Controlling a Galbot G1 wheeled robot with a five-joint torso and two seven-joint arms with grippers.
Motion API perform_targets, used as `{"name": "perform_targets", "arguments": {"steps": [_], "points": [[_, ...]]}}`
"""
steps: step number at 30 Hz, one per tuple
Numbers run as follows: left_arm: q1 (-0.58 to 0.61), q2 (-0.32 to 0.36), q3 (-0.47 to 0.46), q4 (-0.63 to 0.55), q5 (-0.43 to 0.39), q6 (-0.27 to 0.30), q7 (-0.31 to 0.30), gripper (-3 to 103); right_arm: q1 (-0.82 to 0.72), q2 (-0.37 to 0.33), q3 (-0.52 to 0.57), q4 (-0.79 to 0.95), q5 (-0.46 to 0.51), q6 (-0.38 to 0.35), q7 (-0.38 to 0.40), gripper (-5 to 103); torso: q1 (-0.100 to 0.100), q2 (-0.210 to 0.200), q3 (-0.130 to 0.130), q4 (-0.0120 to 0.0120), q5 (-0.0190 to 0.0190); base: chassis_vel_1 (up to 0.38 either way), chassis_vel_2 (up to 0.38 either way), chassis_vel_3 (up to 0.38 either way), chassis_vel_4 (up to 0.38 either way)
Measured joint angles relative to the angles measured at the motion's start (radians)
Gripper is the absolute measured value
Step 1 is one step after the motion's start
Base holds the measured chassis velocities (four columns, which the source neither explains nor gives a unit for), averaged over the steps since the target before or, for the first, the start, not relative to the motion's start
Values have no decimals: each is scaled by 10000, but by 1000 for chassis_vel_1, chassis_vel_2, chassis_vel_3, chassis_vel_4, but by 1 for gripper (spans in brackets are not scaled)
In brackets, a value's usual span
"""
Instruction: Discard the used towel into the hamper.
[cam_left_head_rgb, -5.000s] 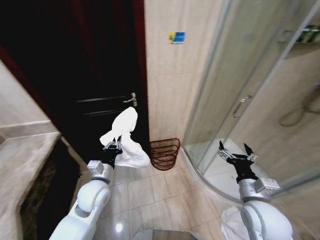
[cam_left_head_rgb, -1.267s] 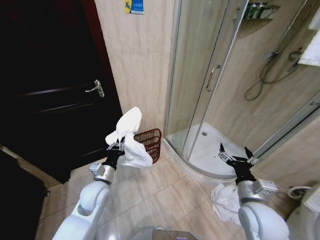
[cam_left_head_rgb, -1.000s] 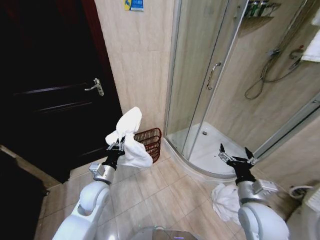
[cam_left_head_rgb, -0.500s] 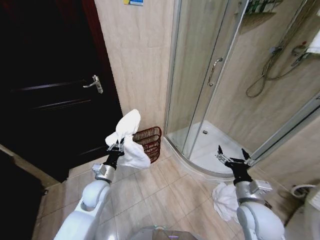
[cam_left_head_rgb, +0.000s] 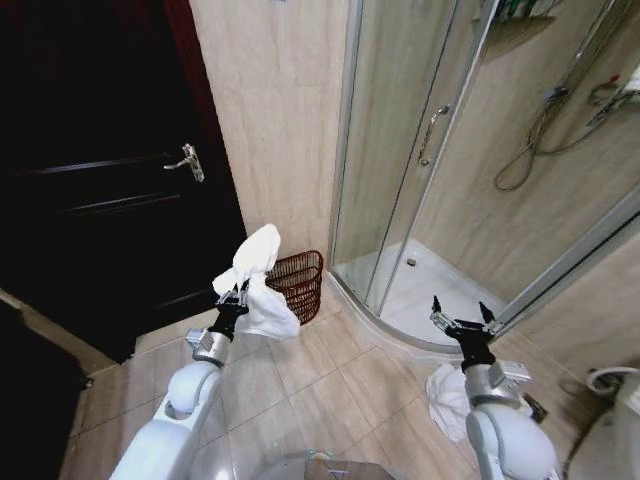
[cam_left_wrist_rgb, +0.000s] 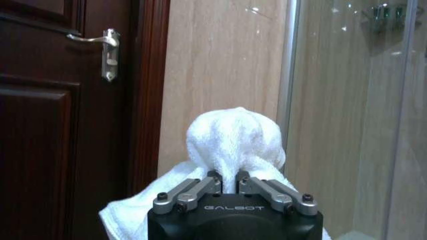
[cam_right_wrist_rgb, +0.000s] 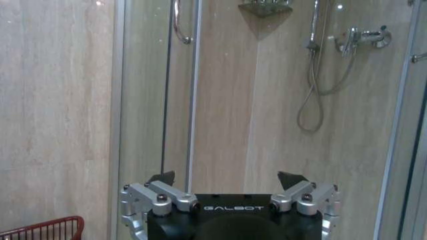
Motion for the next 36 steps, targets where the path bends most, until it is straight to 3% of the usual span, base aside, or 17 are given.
{"name": "perform_targets", "arguments": {"steps": [17, 22, 25, 36], "points": [[-115, 109, 125, -166, 75, -89, -223, 10, 17, 123, -118, 76, 10, -89, 117, 100, -316, -743, -429, 0, 0, 0, 0, 0, 0], [-143, 173, 197, -188, -105, -221, -139, 10, 0, 264, -112, 73, -46, -35, 136, 100, -326, -767, -442, 0, 0, 0, 0, 0, 0], [-150, 339, 419, 17, -184, -588, 121, 10, 33, 494, -44, 25, -188, 151, 78, 100, -325, -764, -441, 0, 0, 0, 0, 0, 0], [-196, 213, 536, 284, 62, -682, 39, 10, 13, 431, -39, 7, -92, 328, -125, 100, -304, -713, -414, 0, 0, 0, 0, 0, 0]]}}
